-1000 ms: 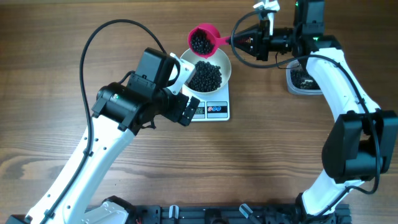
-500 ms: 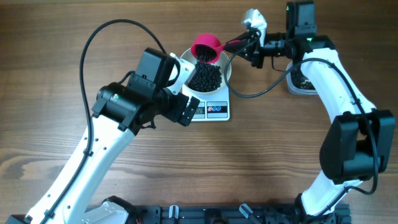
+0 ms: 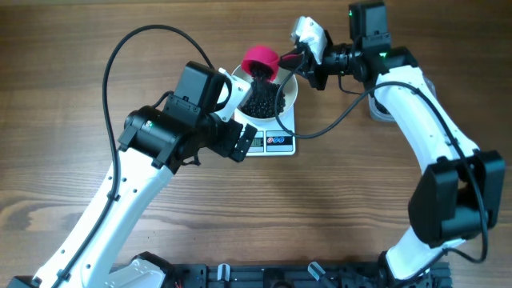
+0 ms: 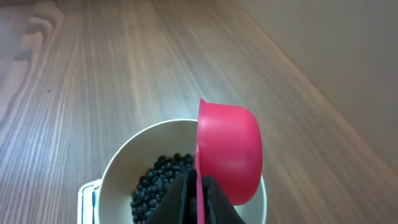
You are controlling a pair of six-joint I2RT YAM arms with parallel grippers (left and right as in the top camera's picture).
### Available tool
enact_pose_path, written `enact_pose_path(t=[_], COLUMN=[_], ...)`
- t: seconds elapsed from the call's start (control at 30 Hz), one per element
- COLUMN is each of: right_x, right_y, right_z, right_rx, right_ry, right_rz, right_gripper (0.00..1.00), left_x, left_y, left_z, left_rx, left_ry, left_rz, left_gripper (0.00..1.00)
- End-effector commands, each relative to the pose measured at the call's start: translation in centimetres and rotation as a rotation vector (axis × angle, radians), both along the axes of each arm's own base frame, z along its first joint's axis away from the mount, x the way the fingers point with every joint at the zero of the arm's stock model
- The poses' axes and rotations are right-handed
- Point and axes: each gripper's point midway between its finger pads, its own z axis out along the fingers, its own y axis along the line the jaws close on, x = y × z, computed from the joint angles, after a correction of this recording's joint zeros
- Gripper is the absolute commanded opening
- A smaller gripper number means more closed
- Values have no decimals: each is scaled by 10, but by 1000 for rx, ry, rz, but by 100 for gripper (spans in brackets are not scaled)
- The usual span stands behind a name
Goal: Scoop item into bowl and weigh 150g on scale
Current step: 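Tilt the pink scoop with the right gripper to pour beans into the bowl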
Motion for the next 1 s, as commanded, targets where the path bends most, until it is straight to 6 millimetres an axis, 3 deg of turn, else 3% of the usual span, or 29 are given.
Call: enact_pose_path(t=[0.0, 0.4, 0.63, 0.97], right_x=[-2, -20, -17, -19], right_y=[0, 7, 10, 11], right_z=[25, 32, 19, 14], right_rx=[-28, -110, -241, -272], right_ry=[-84, -85, -113, -104], right_rz=[-16, -43, -110, -120], right_gripper=[4, 4, 4, 4], left_x=[1, 1, 1, 1], left_y=[2, 2, 2, 2], left_z=[1, 1, 1, 1], left_rx=[2, 1, 2, 2], left_ry=[-6, -6, -6, -6], left_rz=[8, 8, 8, 8], left_gripper=[100, 100, 100, 100])
